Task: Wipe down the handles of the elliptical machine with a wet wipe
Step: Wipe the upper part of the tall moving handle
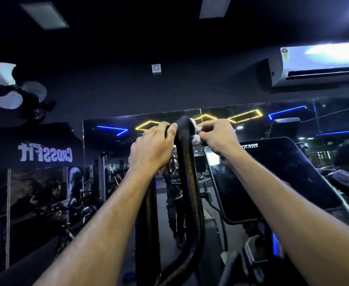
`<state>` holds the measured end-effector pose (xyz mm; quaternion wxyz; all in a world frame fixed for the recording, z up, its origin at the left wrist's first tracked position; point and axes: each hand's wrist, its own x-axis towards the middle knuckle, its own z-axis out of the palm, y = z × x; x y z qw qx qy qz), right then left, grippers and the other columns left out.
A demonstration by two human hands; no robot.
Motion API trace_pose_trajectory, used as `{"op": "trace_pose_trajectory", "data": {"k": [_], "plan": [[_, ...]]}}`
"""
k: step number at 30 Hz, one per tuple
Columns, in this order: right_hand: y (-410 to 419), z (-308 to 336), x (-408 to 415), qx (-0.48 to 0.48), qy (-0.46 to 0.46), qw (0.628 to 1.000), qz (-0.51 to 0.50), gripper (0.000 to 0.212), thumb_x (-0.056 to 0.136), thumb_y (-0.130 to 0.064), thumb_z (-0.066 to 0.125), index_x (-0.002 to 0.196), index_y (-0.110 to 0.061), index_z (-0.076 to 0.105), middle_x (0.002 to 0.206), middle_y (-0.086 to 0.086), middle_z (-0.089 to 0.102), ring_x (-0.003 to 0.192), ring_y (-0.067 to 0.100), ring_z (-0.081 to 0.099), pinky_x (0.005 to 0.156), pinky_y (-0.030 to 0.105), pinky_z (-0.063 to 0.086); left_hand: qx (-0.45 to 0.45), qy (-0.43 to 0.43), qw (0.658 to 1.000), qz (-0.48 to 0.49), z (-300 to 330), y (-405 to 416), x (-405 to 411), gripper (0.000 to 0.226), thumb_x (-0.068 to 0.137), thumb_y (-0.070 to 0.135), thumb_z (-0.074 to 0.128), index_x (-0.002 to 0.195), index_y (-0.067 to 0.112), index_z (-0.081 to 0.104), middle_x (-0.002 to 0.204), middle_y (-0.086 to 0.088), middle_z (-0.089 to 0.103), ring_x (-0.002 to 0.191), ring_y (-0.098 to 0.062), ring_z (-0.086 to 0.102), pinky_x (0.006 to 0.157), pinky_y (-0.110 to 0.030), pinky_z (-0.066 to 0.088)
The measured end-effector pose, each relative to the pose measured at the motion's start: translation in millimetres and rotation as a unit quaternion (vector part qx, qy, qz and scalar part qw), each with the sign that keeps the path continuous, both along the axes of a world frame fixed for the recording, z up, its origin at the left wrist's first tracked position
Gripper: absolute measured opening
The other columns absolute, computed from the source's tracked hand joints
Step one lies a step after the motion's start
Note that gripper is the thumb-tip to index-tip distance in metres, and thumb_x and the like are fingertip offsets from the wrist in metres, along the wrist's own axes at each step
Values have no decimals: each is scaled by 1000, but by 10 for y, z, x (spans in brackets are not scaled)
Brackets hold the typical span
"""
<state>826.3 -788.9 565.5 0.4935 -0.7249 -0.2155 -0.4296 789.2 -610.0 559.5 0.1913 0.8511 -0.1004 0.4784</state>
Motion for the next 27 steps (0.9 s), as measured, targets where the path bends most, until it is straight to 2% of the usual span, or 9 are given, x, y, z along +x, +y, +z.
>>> {"op": "trace_pose_trajectory", "data": {"k": [3, 6, 8, 11, 14, 16, 19, 23, 27], "plan": [[54, 124, -100, -11, -79, 996, -33, 22, 84, 3, 66, 84, -13, 81, 65, 1, 72, 49, -5, 58, 53, 13, 46, -34, 3, 999, -12, -4, -7, -26, 47, 110, 54, 21, 136, 38, 57, 139, -4, 62, 124, -38, 56, 86, -39, 32], [165, 306, -161, -52, -128, 989, -47, 25, 88, 1, 63, 93, -14, 82, 83, -1, 77, 72, -3, 66, 65, 11, 52, -75, -17, 996, -34, -21, 24, -18, 47, 111, 52, 22, 131, 34, 61, 132, -7, 66, 120, -39, 58, 84, -39, 35], [160, 382, -93, -82, -84, 991, -57, 29, 88, 1, 59, 92, -16, 82, 87, -1, 76, 80, 9, 70, 70, 14, 55, -118, -42, 990, -58, -10, 35, -31, 46, 112, 49, 24, 127, 30, 64, 125, -7, 68, 116, -36, 60, 84, -40, 38], [58, 243, -127, -123, -27, 989, -83, 33, 85, 3, 60, 71, -23, 75, 67, 0, 68, 60, 11, 64, 53, 15, 47, -197, -57, 973, -102, -67, 92, -28, 43, 112, 45, 28, 123, 28, 65, 120, -2, 72, 114, -29, 62, 90, -39, 42], [-55, 5, -305, -83, -88, 988, -92, 20, 83, -2, 67, 80, -19, 78, 71, -2, 71, 58, -1, 60, 59, 11, 46, -388, 16, 901, -195, -365, 303, -87, 49, 106, 58, 31, 112, 28, 69, 113, -5, 75, 104, -25, 66, 92, -43, 51], [-56, -89, -447, -46, -141, 986, -82, 19, 83, -3, 71, 93, -16, 80, 80, -6, 73, 69, 2, 63, 70, 7, 47, -483, 89, 835, -247, -719, 412, -139, 59, 107, 61, 31, 107, 18, 72, 103, -14, 77, 87, -26, 70, 77, -40, 56], [147, -118, -566, -94, -224, 964, -103, 18, 83, 0, 72, 97, -11, 78, 90, 0, 73, 77, 11, 60, 71, 2, 40, -533, 148, 776, -305, -1078, 321, -295, 74, 110, 56, 28, 103, -2, 73, 87, -23, 75, 70, -30, 66, 59, -35, 53], [626, -275, -550, -208, -243, 940, -122, 15, 83, 6, 66, 94, -3, 70, 99, 9, 67, 82, 29, 65, 69, 38, 54, -508, 92, 811, -276, -1127, 265, -282, 70, 111, 53, 28, 84, 4, 69, 66, -18, 70, 58, -32, 63, 64, -46, 56], [921, -472, -502, -188, -219, 951, -113, 14, 84, 9, 61, 88, -3, 66, 94, 8, 59, 72, 27, 62, 59, 31, 43, -474, 80, 848, -223, -1161, 280, -294, 72, 111, 53, 25, 78, 6, 70, 66, -17, 73, 55, -34, 69, 66, -53, 62]]}}
